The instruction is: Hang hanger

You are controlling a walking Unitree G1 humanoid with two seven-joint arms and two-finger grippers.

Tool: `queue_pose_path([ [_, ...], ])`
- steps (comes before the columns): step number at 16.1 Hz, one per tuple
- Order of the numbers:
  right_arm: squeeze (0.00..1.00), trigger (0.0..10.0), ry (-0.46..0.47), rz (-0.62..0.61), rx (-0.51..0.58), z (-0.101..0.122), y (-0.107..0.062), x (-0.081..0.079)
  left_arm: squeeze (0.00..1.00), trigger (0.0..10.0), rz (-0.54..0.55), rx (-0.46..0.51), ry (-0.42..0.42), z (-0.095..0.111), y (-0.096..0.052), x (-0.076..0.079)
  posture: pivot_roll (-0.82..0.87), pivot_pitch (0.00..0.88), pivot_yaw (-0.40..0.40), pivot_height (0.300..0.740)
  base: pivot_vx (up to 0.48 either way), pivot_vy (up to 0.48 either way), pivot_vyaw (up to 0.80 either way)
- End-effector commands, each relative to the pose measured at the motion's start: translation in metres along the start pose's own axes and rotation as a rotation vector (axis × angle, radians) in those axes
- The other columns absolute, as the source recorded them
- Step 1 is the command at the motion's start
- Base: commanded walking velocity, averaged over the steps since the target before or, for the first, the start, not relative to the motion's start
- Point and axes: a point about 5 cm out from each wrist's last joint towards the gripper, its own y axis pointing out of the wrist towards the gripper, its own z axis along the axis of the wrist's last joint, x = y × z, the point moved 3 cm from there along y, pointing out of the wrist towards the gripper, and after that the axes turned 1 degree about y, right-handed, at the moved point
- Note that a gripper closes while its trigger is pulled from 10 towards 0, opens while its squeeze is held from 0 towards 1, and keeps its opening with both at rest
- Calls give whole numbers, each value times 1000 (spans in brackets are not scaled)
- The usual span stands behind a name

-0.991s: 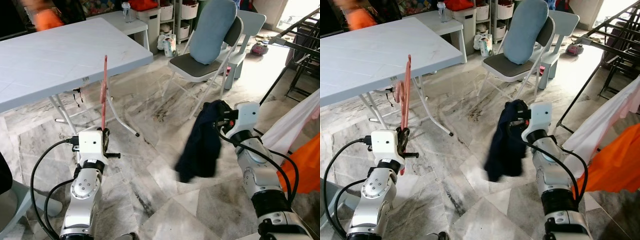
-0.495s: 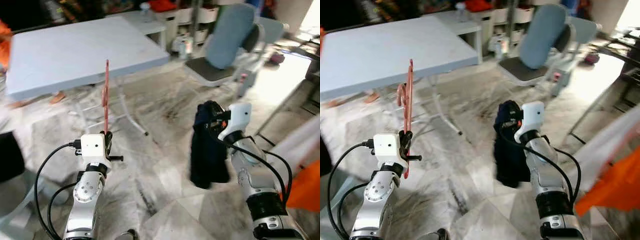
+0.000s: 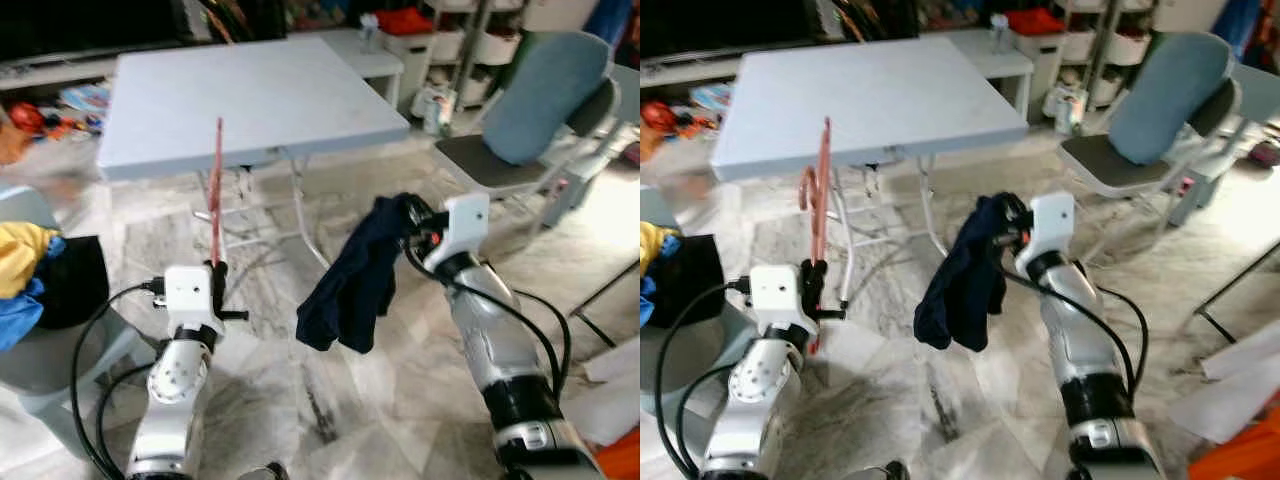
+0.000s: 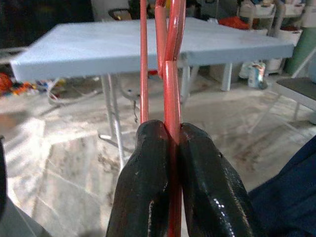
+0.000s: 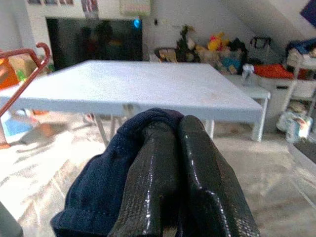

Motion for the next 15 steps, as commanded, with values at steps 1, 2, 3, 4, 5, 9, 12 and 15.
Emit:
queue_pose_path([
  [1, 0, 10000, 1, -5, 41, 13, 2, 3, 0, 10000, -7, 25, -18, 10, 4, 4, -104, 0, 34, 740, 352, 0, 0],
  [2, 0, 10000, 4, -3, 45, 14, 3, 3, 0, 10000, -19, 31, -26, 12, 3, 7, -104, 0, 34, 740, 379, 0, 0],
  [3, 0, 10000, 9, -2, 46, 15, 2, 2, 0, 10000, -21, 37, -32, 15, 4, 8, -100, 0, 32, 740, 390, 0, 0],
  [4, 0, 10000, 16, -2, 48, 15, 2, 2, 0, 10000, -19, 41, -36, 17, 4, 8, -100, 0, 32, 740, 390, 0, 0],
  [5, 0, 10000, 25, -3, 52, 16, 1, 2, 0, 10000, -8, 43, -42, 19, 5, 5, -100, 0, 32, 740, 394, 0, 0],
  [9, 0, 10000, 21, 0, 56, 17, -6, 0, 0, 10000, 6, 24, -28, 18, 2, -5, -94, 0, 51, 740, 403, 0, 0],
  [12, 0, 10000, 18, 25, 53, 16, -12, -7, 0, 10000, 20, 15, -20, 19, 1, -12, -92, 0, 53, 740, 402, 0, 177],
  [15, 0, 10000, 24, 39, 44, 13, -12, -14, 0, 10000, 21, 15, -30, 20, 3, -8, -91, 0, 49, 740, 404, 85, 792],
])
